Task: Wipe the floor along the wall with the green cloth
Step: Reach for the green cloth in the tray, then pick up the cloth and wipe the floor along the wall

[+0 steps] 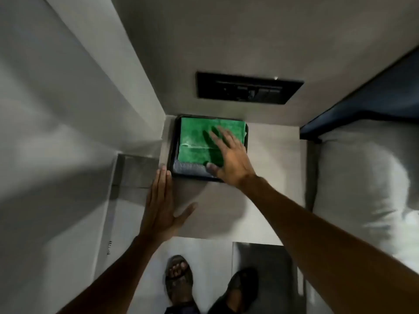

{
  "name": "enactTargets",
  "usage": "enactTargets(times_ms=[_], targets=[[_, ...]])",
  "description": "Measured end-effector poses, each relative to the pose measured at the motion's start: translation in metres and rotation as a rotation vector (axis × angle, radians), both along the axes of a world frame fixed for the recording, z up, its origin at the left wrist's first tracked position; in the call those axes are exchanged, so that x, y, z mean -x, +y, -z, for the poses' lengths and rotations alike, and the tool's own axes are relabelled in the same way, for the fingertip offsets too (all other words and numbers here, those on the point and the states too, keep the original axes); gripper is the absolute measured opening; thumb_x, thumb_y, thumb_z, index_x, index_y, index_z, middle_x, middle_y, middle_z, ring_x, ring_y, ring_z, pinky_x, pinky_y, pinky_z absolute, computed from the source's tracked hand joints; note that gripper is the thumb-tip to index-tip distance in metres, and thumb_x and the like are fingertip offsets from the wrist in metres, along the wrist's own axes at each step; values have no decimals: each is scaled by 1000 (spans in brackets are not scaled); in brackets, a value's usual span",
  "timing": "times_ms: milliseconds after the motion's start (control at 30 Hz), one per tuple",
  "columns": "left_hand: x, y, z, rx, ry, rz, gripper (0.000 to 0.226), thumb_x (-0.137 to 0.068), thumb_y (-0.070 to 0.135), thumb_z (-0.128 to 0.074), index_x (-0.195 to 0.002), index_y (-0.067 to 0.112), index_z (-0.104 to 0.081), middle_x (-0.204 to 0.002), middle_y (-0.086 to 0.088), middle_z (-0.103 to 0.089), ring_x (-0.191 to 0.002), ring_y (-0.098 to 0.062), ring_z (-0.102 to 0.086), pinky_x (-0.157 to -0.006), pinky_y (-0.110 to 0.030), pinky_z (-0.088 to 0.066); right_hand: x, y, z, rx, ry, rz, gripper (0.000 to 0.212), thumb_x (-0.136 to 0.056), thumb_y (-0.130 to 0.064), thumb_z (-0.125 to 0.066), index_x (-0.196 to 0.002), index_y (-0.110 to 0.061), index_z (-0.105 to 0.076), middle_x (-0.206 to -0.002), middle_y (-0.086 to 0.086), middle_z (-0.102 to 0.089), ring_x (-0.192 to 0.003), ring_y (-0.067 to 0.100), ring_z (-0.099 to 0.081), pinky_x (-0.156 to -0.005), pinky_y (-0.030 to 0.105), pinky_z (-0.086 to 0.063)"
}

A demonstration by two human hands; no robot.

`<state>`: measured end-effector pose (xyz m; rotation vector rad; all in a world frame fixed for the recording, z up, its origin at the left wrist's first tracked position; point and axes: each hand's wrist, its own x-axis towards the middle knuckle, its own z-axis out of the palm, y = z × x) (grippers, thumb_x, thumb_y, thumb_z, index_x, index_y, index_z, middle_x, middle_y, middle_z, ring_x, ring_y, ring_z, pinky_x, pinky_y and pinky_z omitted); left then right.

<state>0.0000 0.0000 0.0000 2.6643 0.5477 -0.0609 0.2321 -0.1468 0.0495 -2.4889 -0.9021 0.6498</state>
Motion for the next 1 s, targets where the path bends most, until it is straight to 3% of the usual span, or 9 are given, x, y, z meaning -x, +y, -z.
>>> enactTargets(times_ms=[133, 267, 367, 500, 667, 767, 833, 1000], targets=[[2, 4, 30, -42, 31, -78, 124, -94, 91, -40, -175, 1, -10, -186, -18, -7, -174, -33, -11, -140, -50, -21, -16, 9, 39, 37, -61, -180, 112, -90, -58, -83, -176, -30, -17, -187, 3, -3, -173, 31, 2, -139, 53, -2], [12, 2, 43, -73, -24, -25, 120, -97, 85, -48, -175, 0, -12, -186, -19, -10, -174, -31, -11, -140, -52, -22, -16, 0, 67, -19, -169, -249, 98, -99, -72, -62, -176, -29, -18, -187, 4, -2, -173, 32, 5, -137, 52, 6], [10, 2, 44, -67, -6, -34, 118, -99, 84, -45, -175, 2, -8, -187, -17, -5, -175, -28, -7, -141, -51, -20, -13, 1, 76, -57, -236, -203, 75, -110, -61, -50, -174, -29, -28, -186, 5, -11, -173, 34, -2, -138, 53, -1], [10, 2, 42, -49, 6, -25, 117, -100, 81, -46, -176, 4, -1, -188, -14, 2, -175, -25, -1, -141, -51, -19, -2, 11, 77, -111, -321, -91, 52, -116, -41, -50, -166, -27, -45, -181, 2, -31, -171, 30, -18, -140, 52, -14], [10, 3, 43, -22, 1, -29, 116, -101, 83, -41, -176, 5, 1, -188, -13, 4, -175, -23, 3, -142, -45, -12, 3, 26, 55, -238, -36, 196, 42, -119, -27, -46, -158, -13, -55, -172, 14, -48, -166, 30, -33, -139, 54, -20], [19, 4, 43, 15, -25, -24, 111, -103, 81, -37, -176, 3, -4, -188, -15, -1, -175, -27, -2, -141, -52, -16, 3, 28, 28, -326, 112, 418, 39, -119, -26, -46, -147, 0, -57, -143, 23, -69, -133, 30, -64, -121, 53, -45], [33, 3, 40, 67, -50, -32, 108, -105, 79, -36, -175, 2, -6, -187, -15, -2, -175, -30, -5, -140, -57, -17, 7, 28, 8, -473, 239, 545, 38, -119, -26, -47, -145, -1, -58, -134, 14, -71, -121, 19, -67, -120, 51, -47], [87, 6, 25, 106, -72, -18, 101, -108, 74, -37, -176, 7, -6, -188, -10, 1, -175, -26, -3, -142, -56, -8, 42, 37, -45, -716, 580, 669, 40, -120, -34, -44, -154, -17, -56, -144, 2, -72, -138, 23, -68, -121, 55, -53]])
